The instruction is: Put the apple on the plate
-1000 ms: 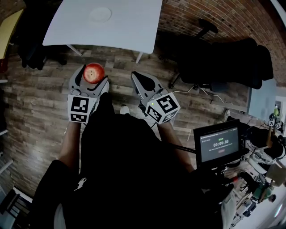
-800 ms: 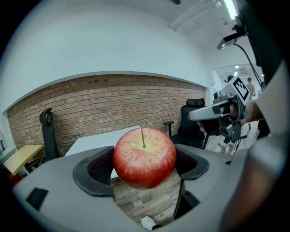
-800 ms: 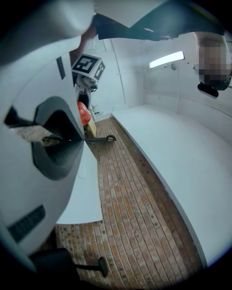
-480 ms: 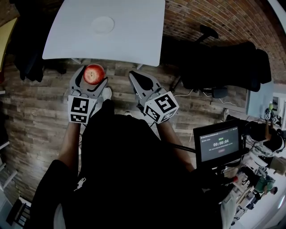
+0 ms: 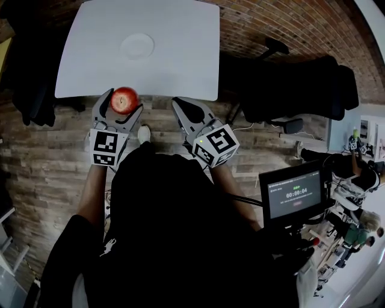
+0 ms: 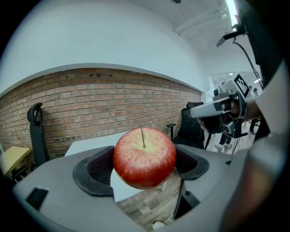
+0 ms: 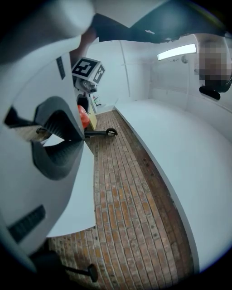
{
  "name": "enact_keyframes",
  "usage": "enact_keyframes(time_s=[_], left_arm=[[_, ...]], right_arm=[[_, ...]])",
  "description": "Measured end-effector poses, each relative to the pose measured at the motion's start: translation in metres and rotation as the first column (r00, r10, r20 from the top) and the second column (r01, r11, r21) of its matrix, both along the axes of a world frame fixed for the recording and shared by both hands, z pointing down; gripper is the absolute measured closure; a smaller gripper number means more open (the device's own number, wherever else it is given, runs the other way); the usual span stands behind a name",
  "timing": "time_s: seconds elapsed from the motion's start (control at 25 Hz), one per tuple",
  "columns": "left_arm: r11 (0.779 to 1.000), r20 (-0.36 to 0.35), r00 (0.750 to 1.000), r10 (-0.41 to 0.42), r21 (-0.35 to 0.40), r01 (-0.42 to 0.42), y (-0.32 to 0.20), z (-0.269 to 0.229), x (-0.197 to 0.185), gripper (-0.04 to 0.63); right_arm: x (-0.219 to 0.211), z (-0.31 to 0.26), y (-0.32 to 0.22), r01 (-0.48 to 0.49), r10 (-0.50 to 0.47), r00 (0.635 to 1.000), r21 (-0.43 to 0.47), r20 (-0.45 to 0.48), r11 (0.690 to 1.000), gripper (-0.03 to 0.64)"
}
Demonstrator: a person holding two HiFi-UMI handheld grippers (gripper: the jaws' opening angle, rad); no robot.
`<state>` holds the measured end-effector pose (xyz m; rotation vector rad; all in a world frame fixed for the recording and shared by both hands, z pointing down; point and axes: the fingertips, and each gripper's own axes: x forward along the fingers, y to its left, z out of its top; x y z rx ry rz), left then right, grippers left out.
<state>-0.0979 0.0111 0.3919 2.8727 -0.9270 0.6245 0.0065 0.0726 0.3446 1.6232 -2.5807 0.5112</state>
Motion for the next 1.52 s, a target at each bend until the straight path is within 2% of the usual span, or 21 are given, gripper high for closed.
enact_keyframes(time_s=[0.6,1.04,1.24,1.52], left_arm=[[0.998,-0.011,0.998,0.062,-0.011,-0.062,-0.075,0.004,0.002,0.19],[0.999,-0.016,0.999,0.028,-0.015,-0.028,-0.117,0.015,-0.036,0.19],[1.0,-0.026,1.0,0.001,-0.024,-0.001,-0.119,0.014,-0.048,0.19],[0.999,-0.013,1.0,-0.023,-0.029,0.023,-0.133,0.016,-0.036,0.19]], right_arm=[[-0.005,0.001,-0.072,-0.046,0.046,0.999,-0.012,-0.011,0.999,0.614],[-0.026,0.009,-0.108,-0.035,0.033,0.999,-0.036,-0.032,0.999,0.614],[-0.036,0.006,-0.114,-0.01,0.009,0.999,-0.035,-0.042,0.999,0.614],[-0.026,0.007,-0.137,0.021,-0.021,1.0,-0.031,-0.022,0.999,0.614]])
